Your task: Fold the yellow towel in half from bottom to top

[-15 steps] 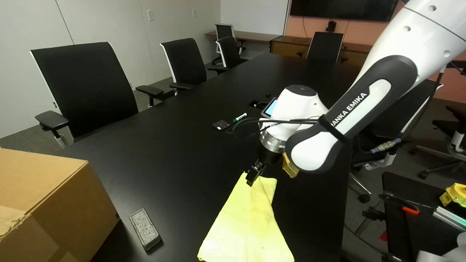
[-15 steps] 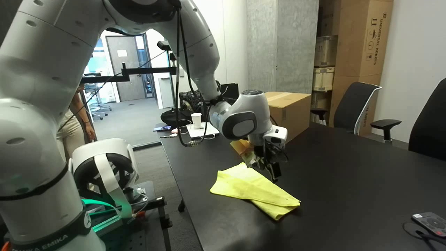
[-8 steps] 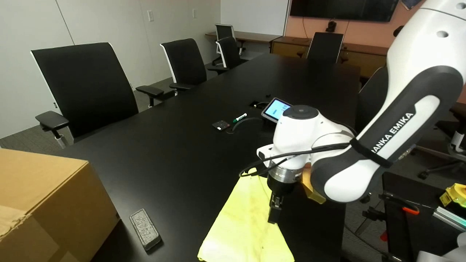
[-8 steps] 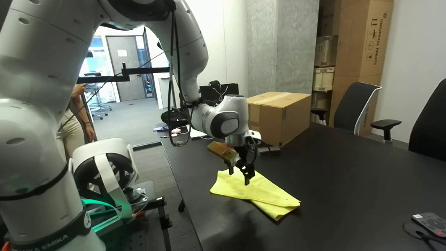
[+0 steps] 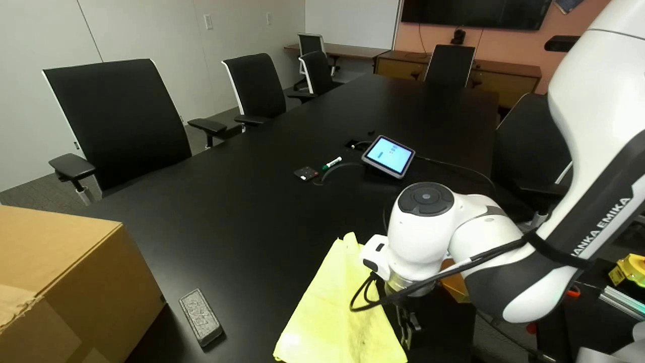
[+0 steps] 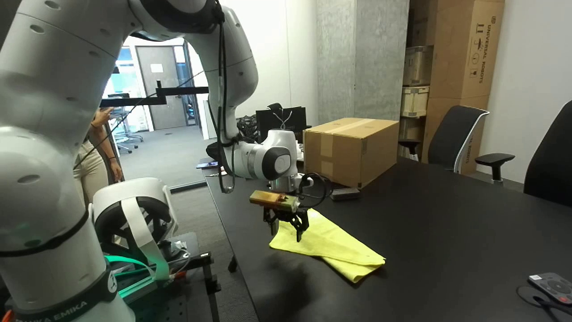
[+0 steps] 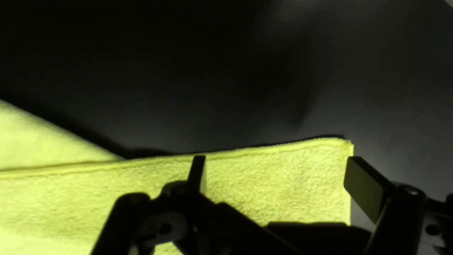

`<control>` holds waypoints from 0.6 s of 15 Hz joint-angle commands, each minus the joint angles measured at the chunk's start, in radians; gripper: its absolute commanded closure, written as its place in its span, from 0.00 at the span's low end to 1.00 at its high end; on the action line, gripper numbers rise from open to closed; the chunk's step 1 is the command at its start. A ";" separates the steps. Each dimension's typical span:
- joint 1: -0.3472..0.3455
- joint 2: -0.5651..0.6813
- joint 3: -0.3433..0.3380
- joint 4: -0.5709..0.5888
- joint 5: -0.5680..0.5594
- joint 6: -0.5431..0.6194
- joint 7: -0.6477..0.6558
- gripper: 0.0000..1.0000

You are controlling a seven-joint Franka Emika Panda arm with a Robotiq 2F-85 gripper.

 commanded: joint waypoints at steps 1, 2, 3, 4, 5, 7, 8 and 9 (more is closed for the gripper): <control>0.012 -0.005 0.025 -0.027 -0.083 0.021 -0.085 0.00; 0.021 -0.018 0.031 -0.038 -0.109 0.024 -0.099 0.00; 0.036 -0.020 0.028 -0.042 -0.140 0.032 -0.099 0.00; 0.058 -0.006 0.019 -0.037 -0.175 0.049 -0.090 0.00; 0.073 -0.012 0.020 -0.040 -0.199 0.056 -0.086 0.00; 0.100 -0.008 0.026 -0.041 -0.239 0.066 -0.084 0.00; 0.118 0.004 0.023 -0.034 -0.258 0.073 -0.076 0.00; 0.128 0.004 0.031 -0.031 -0.261 0.066 -0.077 0.00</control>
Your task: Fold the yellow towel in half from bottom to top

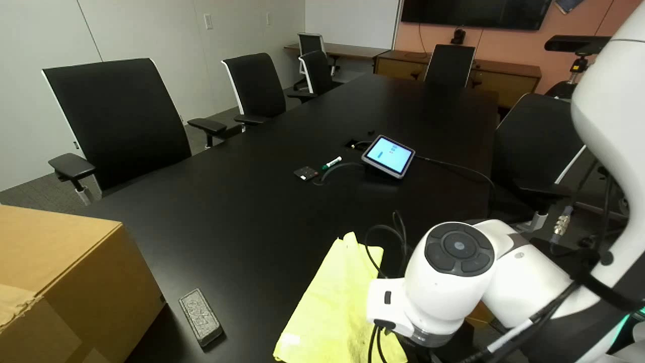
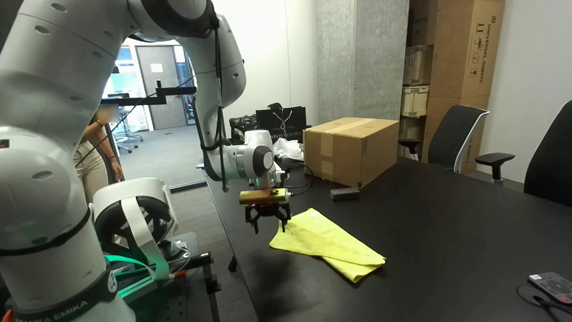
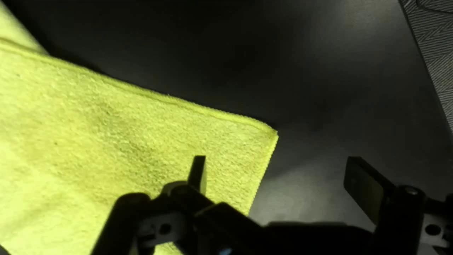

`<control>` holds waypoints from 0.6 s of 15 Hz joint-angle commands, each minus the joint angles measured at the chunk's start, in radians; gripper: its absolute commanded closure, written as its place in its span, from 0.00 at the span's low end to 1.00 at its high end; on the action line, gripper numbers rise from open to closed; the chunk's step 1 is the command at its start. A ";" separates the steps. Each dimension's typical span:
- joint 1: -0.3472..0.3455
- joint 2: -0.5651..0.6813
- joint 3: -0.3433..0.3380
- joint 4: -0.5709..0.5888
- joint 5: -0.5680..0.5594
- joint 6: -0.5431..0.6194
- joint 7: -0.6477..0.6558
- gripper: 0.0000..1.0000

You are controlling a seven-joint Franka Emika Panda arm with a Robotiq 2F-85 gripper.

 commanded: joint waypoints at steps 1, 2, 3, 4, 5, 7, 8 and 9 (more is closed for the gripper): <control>0.044 0.010 0.008 0.003 -0.043 0.019 -0.004 0.00; 0.055 0.029 0.008 0.016 -0.046 0.016 -0.001 0.00; 0.057 0.037 0.017 0.019 -0.041 0.014 -0.009 0.00; 0.059 0.043 0.023 0.025 -0.036 0.010 -0.013 0.00; 0.061 0.061 0.026 0.036 -0.033 0.010 -0.017 0.00; 0.049 0.084 0.040 0.052 -0.021 0.015 -0.033 0.00; 0.049 0.089 0.040 0.058 -0.021 0.017 -0.035 0.00; 0.054 0.101 0.033 0.069 -0.028 0.022 -0.034 0.00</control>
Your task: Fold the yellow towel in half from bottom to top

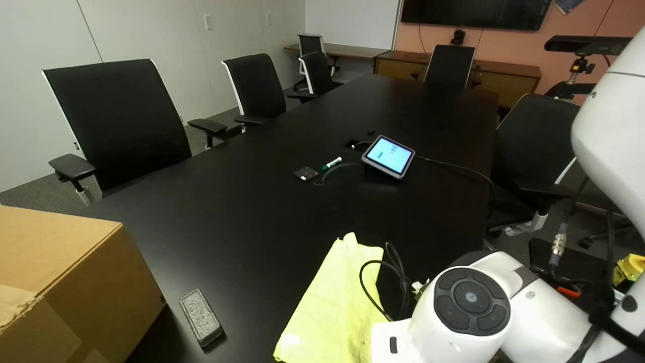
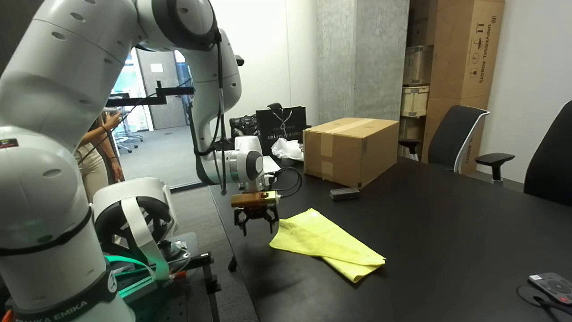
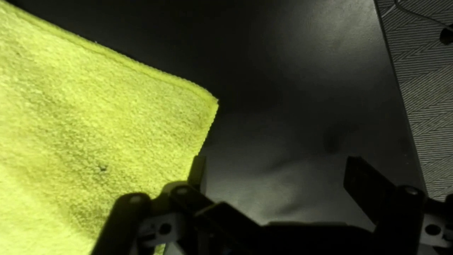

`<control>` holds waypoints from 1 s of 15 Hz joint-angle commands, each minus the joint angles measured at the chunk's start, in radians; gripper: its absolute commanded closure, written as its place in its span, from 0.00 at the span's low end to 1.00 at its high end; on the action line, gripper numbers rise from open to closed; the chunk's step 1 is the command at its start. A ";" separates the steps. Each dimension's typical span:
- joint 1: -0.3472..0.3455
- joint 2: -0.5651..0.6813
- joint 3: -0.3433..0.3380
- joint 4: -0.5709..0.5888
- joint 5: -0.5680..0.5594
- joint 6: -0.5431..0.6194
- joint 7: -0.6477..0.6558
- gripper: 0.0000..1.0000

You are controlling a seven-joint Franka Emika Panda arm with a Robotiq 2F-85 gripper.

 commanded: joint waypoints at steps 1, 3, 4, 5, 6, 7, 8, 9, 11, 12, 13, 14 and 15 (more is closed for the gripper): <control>-0.003 0.035 -0.002 0.042 -0.011 0.024 -0.022 0.00; 0.009 0.036 -0.018 0.051 -0.023 0.029 -0.015 0.00; 0.014 0.038 -0.026 0.057 -0.028 0.030 -0.013 0.00; 0.010 0.031 -0.025 0.056 -0.028 0.029 -0.016 0.00; 0.011 0.029 -0.030 0.058 -0.032 0.030 -0.015 0.00; 0.016 0.038 -0.039 0.068 -0.038 0.027 -0.013 0.00; 0.013 0.040 -0.041 0.072 -0.041 0.023 -0.017 0.00; 0.009 0.038 -0.041 0.074 -0.042 0.017 -0.020 0.00; 0.010 0.055 -0.056 0.088 -0.058 0.020 -0.013 0.00; 0.007 0.056 -0.059 0.092 -0.062 0.018 -0.013 0.00; 0.006 0.058 -0.064 0.095 -0.066 0.015 -0.012 0.00; 0.007 0.069 -0.072 0.105 -0.071 0.014 -0.010 0.00; 0.003 0.074 -0.077 0.112 -0.072 0.012 -0.010 0.00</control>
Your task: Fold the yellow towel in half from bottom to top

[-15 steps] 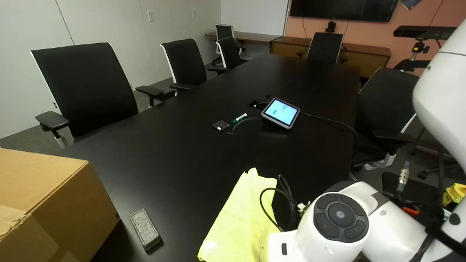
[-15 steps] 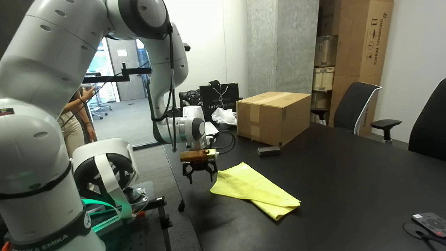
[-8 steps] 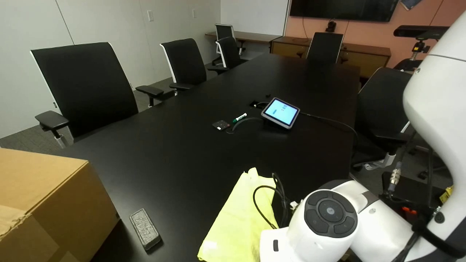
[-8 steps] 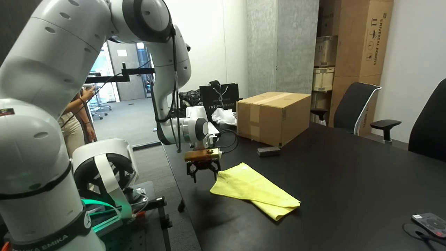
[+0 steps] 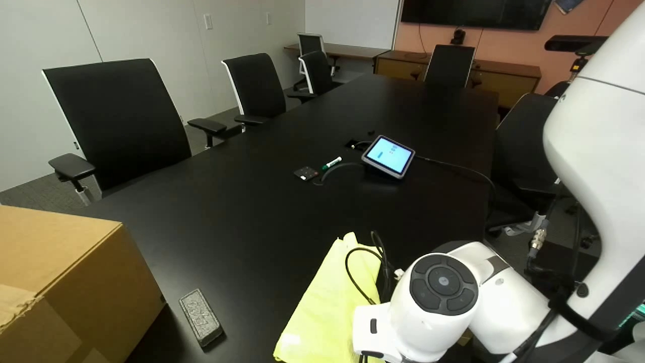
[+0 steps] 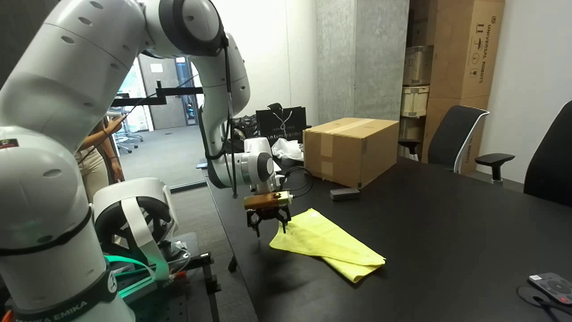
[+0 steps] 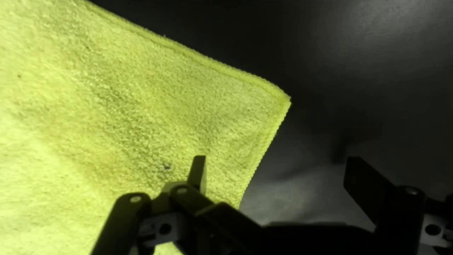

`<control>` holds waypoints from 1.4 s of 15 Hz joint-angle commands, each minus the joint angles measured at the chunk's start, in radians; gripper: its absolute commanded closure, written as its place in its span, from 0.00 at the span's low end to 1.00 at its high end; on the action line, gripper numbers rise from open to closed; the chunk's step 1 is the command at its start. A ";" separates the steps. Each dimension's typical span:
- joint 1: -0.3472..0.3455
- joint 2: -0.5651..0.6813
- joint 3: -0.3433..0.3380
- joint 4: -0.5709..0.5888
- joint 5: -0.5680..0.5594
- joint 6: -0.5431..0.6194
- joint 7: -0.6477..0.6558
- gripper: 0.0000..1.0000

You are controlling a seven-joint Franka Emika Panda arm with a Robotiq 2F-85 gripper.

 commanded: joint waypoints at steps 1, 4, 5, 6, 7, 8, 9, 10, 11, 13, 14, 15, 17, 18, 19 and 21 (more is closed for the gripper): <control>0.001 0.031 -0.025 0.041 -0.031 0.000 0.004 0.00; -0.012 0.041 -0.029 0.053 -0.021 -0.004 -0.001 0.00; -0.015 0.044 -0.030 0.056 -0.019 -0.003 -0.001 0.00; -0.016 0.049 -0.033 0.058 -0.021 -0.002 0.000 0.00; -0.022 0.047 -0.029 0.058 -0.017 -0.007 -0.004 0.00; -0.024 0.046 -0.029 0.056 -0.017 -0.009 -0.005 0.00; -0.026 0.048 -0.028 0.058 -0.017 -0.011 -0.006 0.13; -0.028 0.047 -0.027 0.056 -0.016 -0.012 -0.007 0.28; -0.031 0.043 -0.024 0.053 -0.014 -0.016 -0.009 0.34; -0.030 0.047 -0.025 0.056 -0.015 -0.016 -0.008 0.51; -0.033 0.043 -0.023 0.054 -0.012 -0.020 -0.011 0.58; -0.034 0.043 -0.024 0.056 -0.012 -0.020 -0.009 0.66; -0.038 0.044 -0.025 0.061 -0.012 -0.023 -0.010 0.79; -0.040 0.041 -0.026 0.062 -0.013 -0.025 -0.007 0.83; -0.041 0.035 -0.025 0.061 -0.011 -0.032 -0.005 0.85; -0.034 0.023 -0.032 0.057 -0.015 -0.044 0.005 0.89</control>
